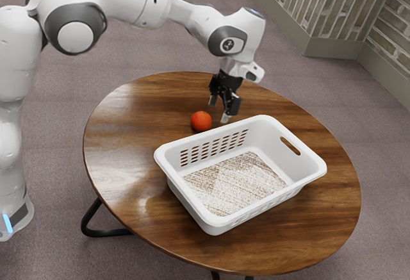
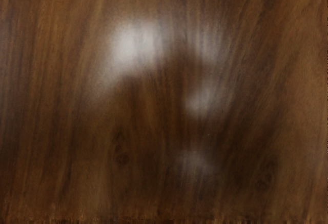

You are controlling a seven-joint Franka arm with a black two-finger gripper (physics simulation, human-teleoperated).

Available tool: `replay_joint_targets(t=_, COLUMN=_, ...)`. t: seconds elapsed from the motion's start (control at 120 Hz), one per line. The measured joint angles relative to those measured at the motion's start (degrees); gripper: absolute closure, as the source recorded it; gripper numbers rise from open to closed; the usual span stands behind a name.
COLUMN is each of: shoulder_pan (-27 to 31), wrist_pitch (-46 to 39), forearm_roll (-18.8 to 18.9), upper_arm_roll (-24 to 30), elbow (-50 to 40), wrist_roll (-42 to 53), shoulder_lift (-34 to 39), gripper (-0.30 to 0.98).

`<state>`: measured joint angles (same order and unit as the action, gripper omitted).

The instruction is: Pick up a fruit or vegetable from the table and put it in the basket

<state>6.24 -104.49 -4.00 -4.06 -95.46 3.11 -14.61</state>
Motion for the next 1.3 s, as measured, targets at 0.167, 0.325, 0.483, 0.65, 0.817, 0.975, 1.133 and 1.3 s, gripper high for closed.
replay_joint_targets(t=0.167, shoulder_pan=-0.09, wrist_pitch=0.18, forearm_roll=0.03, upper_arm_roll=0.09, elbow=-4.18, wrist_roll=-0.02, shoulder_lift=2.7, gripper=0.0)
replay_joint_targets(t=0.325, shoulder_pan=-0.12, wrist_pitch=0.25, forearm_roll=0.04, upper_arm_roll=0.11, elbow=-6.52, wrist_roll=-0.03, shoulder_lift=4.48, gripper=0.0)
replay_joint_targets(t=0.483, shoulder_pan=-0.16, wrist_pitch=0.26, forearm_roll=-0.01, upper_arm_roll=0.11, elbow=-8.8, wrist_roll=-0.04, shoulder_lift=6.11, gripper=0.0)
replay_joint_targets(t=0.65, shoulder_pan=-0.13, wrist_pitch=0.29, forearm_roll=-0.11, upper_arm_roll=0.17, elbow=-10.33, wrist_roll=-0.08, shoulder_lift=7.06, gripper=0.0)
replay_joint_targets(t=0.817, shoulder_pan=-0.21, wrist_pitch=0.12, forearm_roll=-0.25, upper_arm_roll=0.36, elbow=-11.2, wrist_roll=-0.13, shoulder_lift=7.32, gripper=0.0)
replay_joint_targets(t=0.975, shoulder_pan=-0.1, wrist_pitch=-0.17, forearm_roll=-0.36, upper_arm_roll=0.3, elbow=-11.72, wrist_roll=-0.17, shoulder_lift=7.23, gripper=0.0)
replay_joint_targets(t=1.133, shoulder_pan=-0.09, wrist_pitch=-0.68, forearm_roll=-0.39, upper_arm_roll=0.28, elbow=-11.43, wrist_roll=-0.2, shoulder_lift=6.95, gripper=0.0)
replay_joint_targets(t=1.3, shoulder_pan=-0.09, wrist_pitch=-1.51, forearm_roll=-0.49, upper_arm_roll=0.29, elbow=-11.21, wrist_roll=-0.22, shoulder_lift=6.37, gripper=0.0)
